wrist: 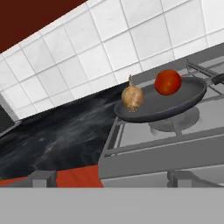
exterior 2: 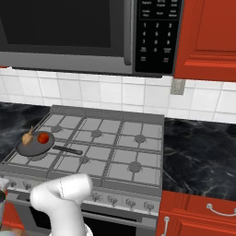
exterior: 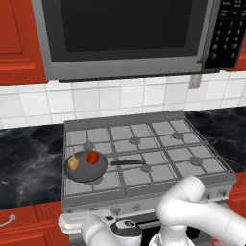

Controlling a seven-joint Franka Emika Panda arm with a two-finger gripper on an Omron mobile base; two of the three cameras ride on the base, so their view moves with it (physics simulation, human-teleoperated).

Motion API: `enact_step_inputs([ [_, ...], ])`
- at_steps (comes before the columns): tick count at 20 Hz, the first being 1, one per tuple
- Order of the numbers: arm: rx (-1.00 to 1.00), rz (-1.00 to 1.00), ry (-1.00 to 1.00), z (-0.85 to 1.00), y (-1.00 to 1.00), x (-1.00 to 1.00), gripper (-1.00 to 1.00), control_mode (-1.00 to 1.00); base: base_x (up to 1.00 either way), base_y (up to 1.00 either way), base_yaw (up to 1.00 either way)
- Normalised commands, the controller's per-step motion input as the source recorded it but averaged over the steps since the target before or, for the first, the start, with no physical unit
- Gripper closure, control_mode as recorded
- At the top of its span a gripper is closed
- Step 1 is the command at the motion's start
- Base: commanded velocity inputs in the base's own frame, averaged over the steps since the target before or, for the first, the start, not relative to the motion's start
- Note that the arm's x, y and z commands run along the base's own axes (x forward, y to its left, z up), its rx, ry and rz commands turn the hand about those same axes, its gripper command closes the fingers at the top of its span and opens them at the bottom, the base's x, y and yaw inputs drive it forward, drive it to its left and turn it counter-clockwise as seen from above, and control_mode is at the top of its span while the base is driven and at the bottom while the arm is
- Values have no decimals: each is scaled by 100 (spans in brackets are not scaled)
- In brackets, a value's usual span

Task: Place the pan on the front left burner on the stove. Then place the tomato and the onion in the pan and turn on the front left burner.

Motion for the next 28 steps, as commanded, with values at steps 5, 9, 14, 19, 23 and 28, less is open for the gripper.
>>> enact_step_inputs([
  [5,0,0,-9,-11,0,-42,-100,-100,0,0,0],
  [9,0,0,-1,-25,1,-12,-100,-100,0,0,0],
  [14,-4,-4,0,-12,15,0,-100,-100,0,0,0],
  [19,-6,-15,0,-9,20,0,-100,-100,0,0,0],
  [23,-6,-18,0,-16,10,0,-100,-100,0,0,0],
  [28,-6,-17,0,-30,2,0,-100,-100,0,0,0],
])
